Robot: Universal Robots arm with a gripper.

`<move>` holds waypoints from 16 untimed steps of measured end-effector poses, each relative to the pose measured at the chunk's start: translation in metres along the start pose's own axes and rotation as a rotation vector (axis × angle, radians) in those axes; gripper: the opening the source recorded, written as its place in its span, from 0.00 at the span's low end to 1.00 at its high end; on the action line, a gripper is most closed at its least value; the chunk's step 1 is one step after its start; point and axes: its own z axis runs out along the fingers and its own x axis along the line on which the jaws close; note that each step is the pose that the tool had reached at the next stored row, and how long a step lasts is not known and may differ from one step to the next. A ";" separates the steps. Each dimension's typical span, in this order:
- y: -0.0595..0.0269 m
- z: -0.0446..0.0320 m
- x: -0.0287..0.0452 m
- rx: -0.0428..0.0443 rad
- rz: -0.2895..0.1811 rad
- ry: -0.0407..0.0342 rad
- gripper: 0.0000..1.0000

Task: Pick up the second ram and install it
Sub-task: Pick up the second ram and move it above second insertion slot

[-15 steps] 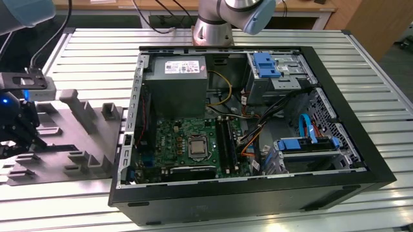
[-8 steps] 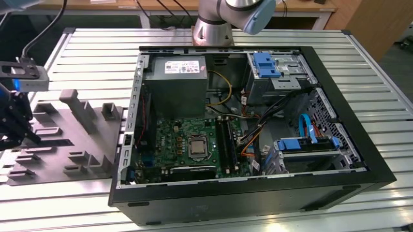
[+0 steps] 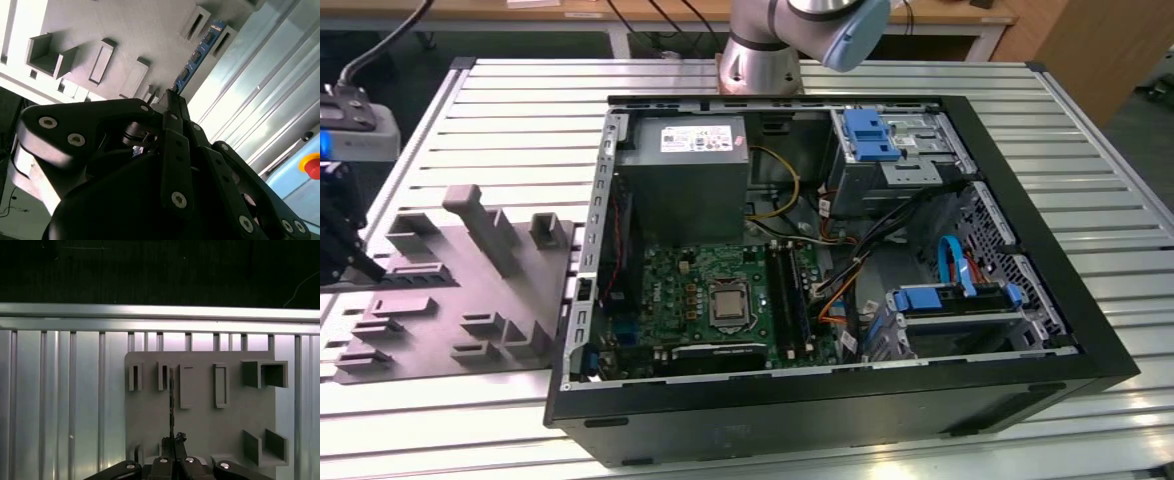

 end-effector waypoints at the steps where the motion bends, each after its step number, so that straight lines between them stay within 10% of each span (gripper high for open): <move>1: 0.0000 -0.0042 -0.0002 0.0001 0.000 -0.0001 0.11; 16: -0.0001 -0.0709 -0.0032 0.0001 0.000 -0.0001 0.11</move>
